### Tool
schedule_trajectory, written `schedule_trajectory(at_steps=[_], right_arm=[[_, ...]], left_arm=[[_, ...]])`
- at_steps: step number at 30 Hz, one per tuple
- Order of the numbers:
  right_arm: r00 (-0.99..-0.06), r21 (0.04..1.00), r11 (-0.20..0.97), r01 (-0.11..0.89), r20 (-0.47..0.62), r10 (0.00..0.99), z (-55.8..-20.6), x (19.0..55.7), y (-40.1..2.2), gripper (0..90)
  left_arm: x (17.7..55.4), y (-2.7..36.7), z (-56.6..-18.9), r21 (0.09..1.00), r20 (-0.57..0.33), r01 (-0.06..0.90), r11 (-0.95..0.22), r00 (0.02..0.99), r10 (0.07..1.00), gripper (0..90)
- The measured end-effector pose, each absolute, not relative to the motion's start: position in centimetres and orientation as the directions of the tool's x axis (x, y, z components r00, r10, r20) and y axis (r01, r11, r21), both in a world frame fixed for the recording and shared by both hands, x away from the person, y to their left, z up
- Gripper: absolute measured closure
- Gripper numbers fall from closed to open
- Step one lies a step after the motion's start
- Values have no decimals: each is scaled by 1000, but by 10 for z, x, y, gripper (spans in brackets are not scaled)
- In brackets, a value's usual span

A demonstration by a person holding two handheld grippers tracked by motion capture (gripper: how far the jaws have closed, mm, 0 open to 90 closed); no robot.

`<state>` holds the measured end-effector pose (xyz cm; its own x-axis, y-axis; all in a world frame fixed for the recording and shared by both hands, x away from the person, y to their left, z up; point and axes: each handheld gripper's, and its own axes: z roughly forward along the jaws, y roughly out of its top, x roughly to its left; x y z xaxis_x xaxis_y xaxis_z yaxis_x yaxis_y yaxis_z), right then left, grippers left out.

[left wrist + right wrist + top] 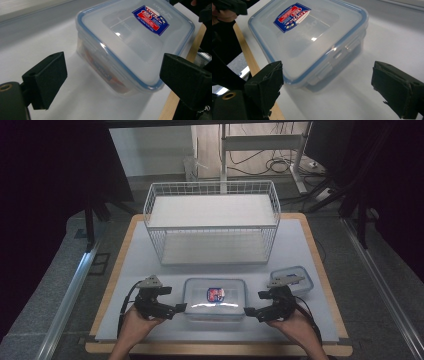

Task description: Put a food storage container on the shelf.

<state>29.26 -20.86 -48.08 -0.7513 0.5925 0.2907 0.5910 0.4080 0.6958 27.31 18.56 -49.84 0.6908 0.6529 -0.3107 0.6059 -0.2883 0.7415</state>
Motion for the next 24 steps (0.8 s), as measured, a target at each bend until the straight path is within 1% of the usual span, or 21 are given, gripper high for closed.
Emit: schedule_trajectory(at_steps=[1,2,6,10,13,14,16,17,18,19,20,21,24], right_arm=[[-749,691,406,598,301,591,-482,295,-207,107],[-740,679,396,618,334,583,-485,299,-202,107],[-729,652,398,646,371,575,-492,305,-194,97],[-709,625,385,679,423,565,-497,312,-188,86],[-697,607,376,700,464,547,-500,315,-183,94],[-689,598,374,709,476,546,-501,316,-181,92],[-684,598,365,714,484,546,-501,316,-182,121],[-680,598,358,717,489,546,-500,316,-184,145],[-680,598,358,717,489,546,-500,316,-184,145],[-674,603,338,723,506,538,-499,315,-188,190],[-674,603,338,723,506,538,-499,315,-188,190],[-671,608,323,725,518,531,-496,313,-192,261],[-672,618,312,722,520,527,-495,309,-196,323]], left_arm=[[276,184,-500,737,-321,610,-291,695,644,77],[281,180,-503,724,-353,627,-288,695,626,76],[290,174,-510,700,-407,655,-285,693,594,59],[295,170,-516,675,-468,682,-281,690,552,63],[295,167,-518,655,-488,695,-295,688,538,65],[294,167,-517,650,-492,702,-293,682,541,79],[292,169,-516,652,-488,700,-292,681,546,96],[290,170,-515,656,-486,699,-286,681,548,116],[290,170,-515,656,-486,699,-286,681,548,144],[285,174,-512,664,-485,696,-273,679,551,171],[285,174,-512,664,-485,696,-273,679,551,197],[279,177,-511,672,-486,694,-259,677,553,227],[272,182,-511,682,-502,698,-220,665,553,301]])
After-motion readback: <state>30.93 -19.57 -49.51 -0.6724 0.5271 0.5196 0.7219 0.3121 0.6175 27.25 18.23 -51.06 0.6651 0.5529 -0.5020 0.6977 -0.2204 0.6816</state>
